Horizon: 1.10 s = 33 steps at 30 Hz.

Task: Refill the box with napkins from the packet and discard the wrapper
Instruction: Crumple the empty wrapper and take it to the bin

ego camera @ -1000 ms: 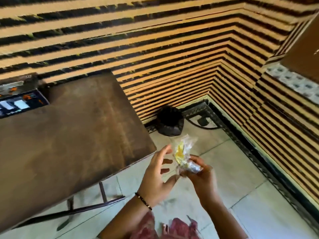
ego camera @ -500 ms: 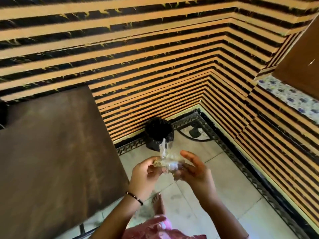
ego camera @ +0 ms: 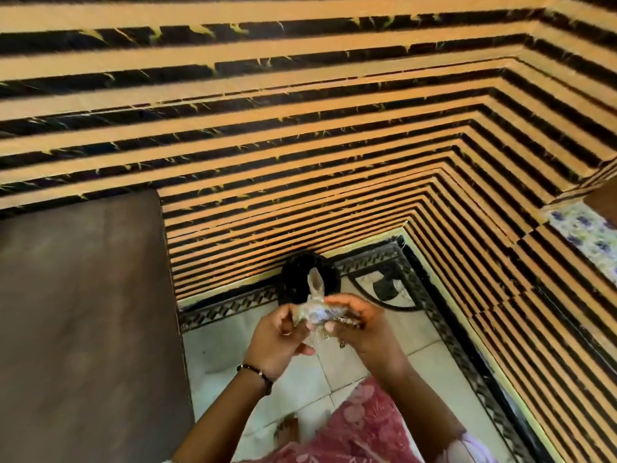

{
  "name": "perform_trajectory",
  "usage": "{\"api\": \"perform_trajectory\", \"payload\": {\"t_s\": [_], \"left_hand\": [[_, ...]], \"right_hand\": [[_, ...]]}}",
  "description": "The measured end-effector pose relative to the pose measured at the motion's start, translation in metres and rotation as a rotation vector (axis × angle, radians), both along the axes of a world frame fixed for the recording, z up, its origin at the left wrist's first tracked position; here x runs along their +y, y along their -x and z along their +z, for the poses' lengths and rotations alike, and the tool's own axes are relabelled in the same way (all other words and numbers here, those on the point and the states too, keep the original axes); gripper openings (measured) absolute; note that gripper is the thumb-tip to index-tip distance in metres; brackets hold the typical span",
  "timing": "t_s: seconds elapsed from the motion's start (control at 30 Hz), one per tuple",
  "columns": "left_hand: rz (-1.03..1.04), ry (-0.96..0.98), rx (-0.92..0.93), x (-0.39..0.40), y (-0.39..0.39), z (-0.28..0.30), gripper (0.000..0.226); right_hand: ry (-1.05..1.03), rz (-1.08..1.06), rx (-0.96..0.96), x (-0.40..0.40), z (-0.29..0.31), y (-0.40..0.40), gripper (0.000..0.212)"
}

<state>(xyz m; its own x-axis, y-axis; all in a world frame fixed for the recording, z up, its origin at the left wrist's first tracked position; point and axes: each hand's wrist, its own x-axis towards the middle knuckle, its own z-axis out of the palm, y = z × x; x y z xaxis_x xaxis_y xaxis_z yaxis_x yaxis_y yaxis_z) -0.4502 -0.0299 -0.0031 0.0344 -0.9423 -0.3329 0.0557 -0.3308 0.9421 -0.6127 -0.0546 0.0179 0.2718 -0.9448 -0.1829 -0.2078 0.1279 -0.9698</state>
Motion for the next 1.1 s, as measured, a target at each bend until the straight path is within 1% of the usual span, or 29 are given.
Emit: {"api": "perform_trajectory", "payload": {"t_s": [0.03,0.13,0.17,0.27,0.3,0.43,0.5,0.57,0.63,0.67,0.7,0.77,0.8,0.87,0.9,0.93,1.03,1.1], "left_hand": [[0.010,-0.003,-0.037,-0.006,0.000,-0.004,0.010],[0.031,-0.008,-0.186,-0.023,0.005,-0.023,0.020],[0.046,-0.018,-0.228,-0.031,0.006,-0.033,0.023],[0.087,-0.086,-0.351,-0.052,0.013,-0.053,0.048],[0.110,-0.120,-0.377,-0.060,0.016,-0.057,0.053],[0.244,-0.181,-0.488,-0.106,0.027,-0.078,0.049],[0.283,-0.250,-0.541,-0.133,0.035,-0.094,0.046],[0.299,-0.298,-0.566,-0.159,0.040,-0.112,0.046],[0.308,-0.330,-0.569,-0.184,0.044,-0.130,0.046],[0.312,-0.356,-0.567,-0.198,0.046,-0.146,0.045],[0.306,-0.373,-0.574,-0.209,0.047,-0.158,0.044],[0.310,-0.437,-0.562,-0.227,0.050,-0.193,0.041],[0.300,-0.464,-0.557,-0.234,0.050,-0.207,0.041],[0.254,-0.541,-0.568,-0.244,0.052,-0.247,0.047],[0.219,-0.581,-0.571,-0.247,0.054,-0.278,0.050],[0.165,-0.597,-0.597,-0.249,0.053,-0.285,0.052],[0.092,-0.669,-0.617,-0.257,0.049,-0.348,0.059],[0.039,-0.676,-0.648,-0.258,0.044,-0.394,0.067]], "right_hand": [[0.037,0.037,0.055,-0.010,-0.005,-0.003,0.030],[0.102,0.134,0.214,-0.045,-0.021,-0.002,0.031],[0.099,0.160,0.232,-0.060,-0.026,0.001,0.030],[0.050,0.169,0.237,-0.103,-0.044,0.020,0.028],[0.037,0.157,0.252,-0.119,-0.050,0.029,0.029],[-0.012,0.127,0.269,-0.191,-0.075,0.063,0.031],[-0.072,0.119,0.284,-0.229,-0.092,0.074,0.032],[-0.108,0.150,0.300,-0.261,-0.108,0.078,0.040],[-0.129,0.227,0.340,-0.286,-0.126,0.080,0.043],[-0.143,0.283,0.390,-0.298,-0.141,0.079,0.041],[-0.129,0.335,0.437,-0.307,-0.154,0.077,0.034],[-0.062,0.445,0.560,-0.325,-0.192,0.073,0.020],[-0.022,0.483,0.612,-0.333,-0.208,0.070,0.016],[-0.015,0.553,0.686,-0.347,-0.256,0.067,0.015],[-0.019,0.584,0.717,-0.353,-0.292,0.067,0.014],[-0.006,0.576,0.748,-0.357,-0.298,0.065,0.012],[0.111,0.610,0.792,-0.369,-0.359,0.054,0.011],[0.162,0.630,0.814,-0.374,-0.405,0.043,0.006]]}}
